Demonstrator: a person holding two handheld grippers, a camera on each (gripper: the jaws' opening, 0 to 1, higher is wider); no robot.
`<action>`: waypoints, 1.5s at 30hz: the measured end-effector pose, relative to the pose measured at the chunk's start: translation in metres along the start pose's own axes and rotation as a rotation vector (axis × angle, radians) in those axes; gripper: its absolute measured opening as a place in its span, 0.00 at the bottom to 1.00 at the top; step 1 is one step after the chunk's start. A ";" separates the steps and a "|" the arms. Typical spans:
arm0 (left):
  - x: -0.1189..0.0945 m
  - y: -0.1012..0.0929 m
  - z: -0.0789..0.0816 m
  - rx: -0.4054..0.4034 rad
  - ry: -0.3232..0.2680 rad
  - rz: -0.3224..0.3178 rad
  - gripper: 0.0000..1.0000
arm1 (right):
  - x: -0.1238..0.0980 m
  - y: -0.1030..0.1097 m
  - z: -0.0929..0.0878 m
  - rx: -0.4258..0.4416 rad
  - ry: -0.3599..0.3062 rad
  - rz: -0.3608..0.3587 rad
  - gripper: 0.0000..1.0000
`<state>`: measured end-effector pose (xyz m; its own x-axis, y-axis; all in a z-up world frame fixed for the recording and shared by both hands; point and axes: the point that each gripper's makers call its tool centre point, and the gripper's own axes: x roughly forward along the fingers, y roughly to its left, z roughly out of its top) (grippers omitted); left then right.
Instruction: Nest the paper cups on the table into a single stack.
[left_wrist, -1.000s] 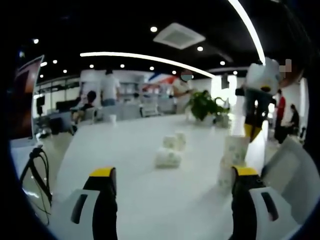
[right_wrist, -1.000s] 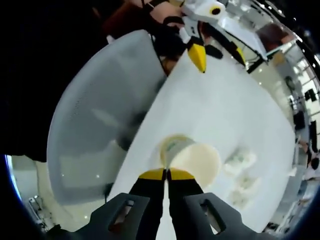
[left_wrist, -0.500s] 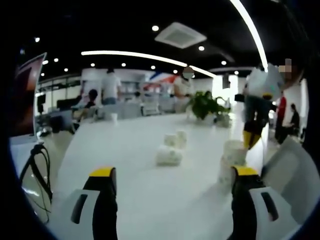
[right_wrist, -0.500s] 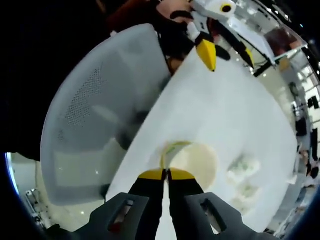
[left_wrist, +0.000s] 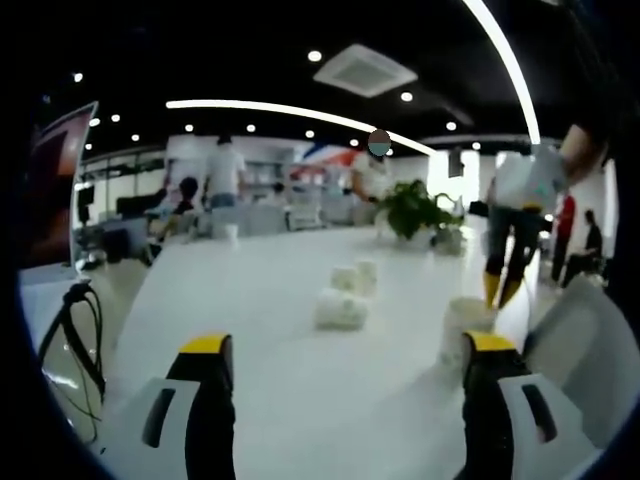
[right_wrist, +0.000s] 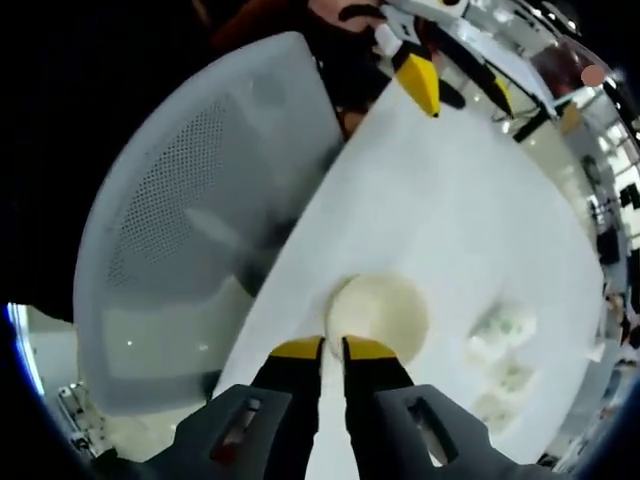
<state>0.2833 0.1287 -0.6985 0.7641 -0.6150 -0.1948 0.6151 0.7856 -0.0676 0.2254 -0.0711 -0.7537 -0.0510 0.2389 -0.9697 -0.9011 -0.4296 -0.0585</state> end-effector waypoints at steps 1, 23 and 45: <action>0.000 0.000 0.000 -0.001 -0.002 0.000 0.93 | 0.001 0.001 0.000 0.012 -0.009 0.003 0.06; 0.006 -0.004 0.005 0.009 -0.008 -0.016 0.93 | -0.022 0.002 0.009 0.185 -0.186 -0.040 0.13; 0.007 -0.006 0.009 0.017 -0.005 -0.018 0.93 | -0.075 -0.030 -0.013 0.660 -0.574 -0.346 0.37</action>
<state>0.2869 0.1190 -0.6905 0.7540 -0.6291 -0.1889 0.6316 0.7733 -0.0546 0.2620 -0.0875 -0.6820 0.2191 0.7292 -0.6483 -0.9589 0.2838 -0.0049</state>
